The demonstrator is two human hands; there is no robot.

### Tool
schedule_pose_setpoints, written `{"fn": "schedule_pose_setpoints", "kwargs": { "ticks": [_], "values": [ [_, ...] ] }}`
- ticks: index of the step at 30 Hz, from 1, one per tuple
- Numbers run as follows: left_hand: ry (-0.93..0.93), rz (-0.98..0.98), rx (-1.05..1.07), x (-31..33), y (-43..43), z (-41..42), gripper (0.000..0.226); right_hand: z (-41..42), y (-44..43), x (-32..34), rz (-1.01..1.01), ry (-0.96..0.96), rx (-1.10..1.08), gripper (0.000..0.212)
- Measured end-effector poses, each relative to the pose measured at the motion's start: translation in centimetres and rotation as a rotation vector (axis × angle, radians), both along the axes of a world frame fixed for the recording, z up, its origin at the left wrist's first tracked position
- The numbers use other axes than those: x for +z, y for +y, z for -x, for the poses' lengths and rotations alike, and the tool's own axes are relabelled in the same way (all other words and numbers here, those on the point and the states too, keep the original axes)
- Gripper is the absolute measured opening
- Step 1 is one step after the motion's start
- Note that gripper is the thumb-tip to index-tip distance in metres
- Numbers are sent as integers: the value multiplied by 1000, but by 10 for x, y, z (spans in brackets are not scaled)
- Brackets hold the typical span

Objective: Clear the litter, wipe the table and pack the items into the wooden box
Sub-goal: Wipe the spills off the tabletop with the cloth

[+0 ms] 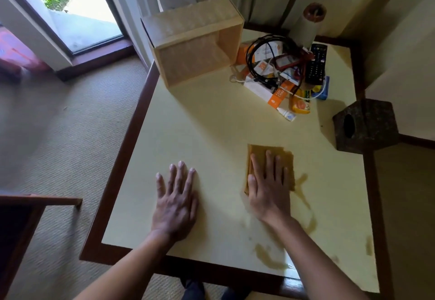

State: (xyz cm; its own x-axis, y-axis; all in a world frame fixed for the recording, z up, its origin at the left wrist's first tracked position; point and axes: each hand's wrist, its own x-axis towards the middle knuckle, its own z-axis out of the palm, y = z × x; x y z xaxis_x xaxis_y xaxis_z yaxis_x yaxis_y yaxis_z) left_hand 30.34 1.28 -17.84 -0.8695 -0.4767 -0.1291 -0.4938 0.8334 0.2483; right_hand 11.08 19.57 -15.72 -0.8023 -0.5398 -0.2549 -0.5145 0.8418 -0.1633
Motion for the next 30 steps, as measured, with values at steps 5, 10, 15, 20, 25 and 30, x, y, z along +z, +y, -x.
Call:
{"fn": "schedule_pose_setpoints", "kwargs": {
  "ticks": [5, 10, 15, 20, 25, 30],
  "values": [
    [46, 5, 13, -1, 3, 0, 66, 80, 18, -3, -30, 38, -197, 71],
    [65, 17, 7, -5, 1, 0, 67, 131, -12, -6, -21, 1, -318, 74],
    [37, 5, 20, -2, 1, 1, 65, -28, 0, -6, 47, 11, 21, 64],
    [3, -16, 34, 1, 2, 2, 66, -108, 65, 1, 45, -7, 283, 63],
    [-14, 7, 36, 2, 3, 5, 66, -4, 127, 1, -58, 34, -74, 63],
    [-28, 29, 34, -2, 3, 5, 66, 30, 69, -2, -71, 10, -224, 66]
  ]
}}
